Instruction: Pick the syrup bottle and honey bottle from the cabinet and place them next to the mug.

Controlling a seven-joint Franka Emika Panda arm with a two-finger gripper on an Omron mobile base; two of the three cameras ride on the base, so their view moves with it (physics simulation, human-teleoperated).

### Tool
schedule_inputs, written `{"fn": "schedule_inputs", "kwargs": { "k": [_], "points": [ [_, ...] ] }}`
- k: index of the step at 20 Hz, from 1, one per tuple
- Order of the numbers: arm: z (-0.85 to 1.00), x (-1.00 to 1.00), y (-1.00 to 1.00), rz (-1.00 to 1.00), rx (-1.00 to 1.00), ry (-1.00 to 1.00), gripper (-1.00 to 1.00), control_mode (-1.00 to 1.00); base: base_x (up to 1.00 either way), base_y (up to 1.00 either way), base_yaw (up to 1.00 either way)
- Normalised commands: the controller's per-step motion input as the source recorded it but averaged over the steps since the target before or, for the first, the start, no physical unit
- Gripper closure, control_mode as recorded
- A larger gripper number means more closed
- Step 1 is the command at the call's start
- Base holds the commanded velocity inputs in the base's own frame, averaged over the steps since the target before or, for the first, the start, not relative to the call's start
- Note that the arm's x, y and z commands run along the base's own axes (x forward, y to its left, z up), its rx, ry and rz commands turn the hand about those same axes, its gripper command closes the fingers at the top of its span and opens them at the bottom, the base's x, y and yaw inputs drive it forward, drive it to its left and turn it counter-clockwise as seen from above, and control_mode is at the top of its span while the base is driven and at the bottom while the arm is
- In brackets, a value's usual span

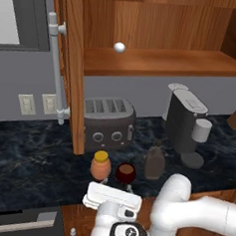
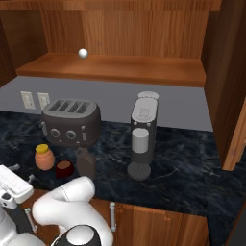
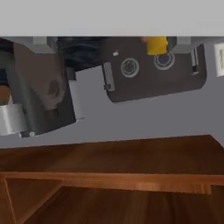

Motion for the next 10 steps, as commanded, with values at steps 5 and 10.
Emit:
{"fn": "schedule_inputs", "kwargs": {
  "k": [5, 10],
  "points": [
    [1.00, -0.50, -0.23, 0.00, 0.10, -0.23, -1.00, -1.00, 0.00, 0.00, 0.00],
    [0.99, -0.45, -0.07, 0.00, 0.15, -0.13, -1.00, -1.00, 0.00, 0.00, 0.00]
  ]
}}
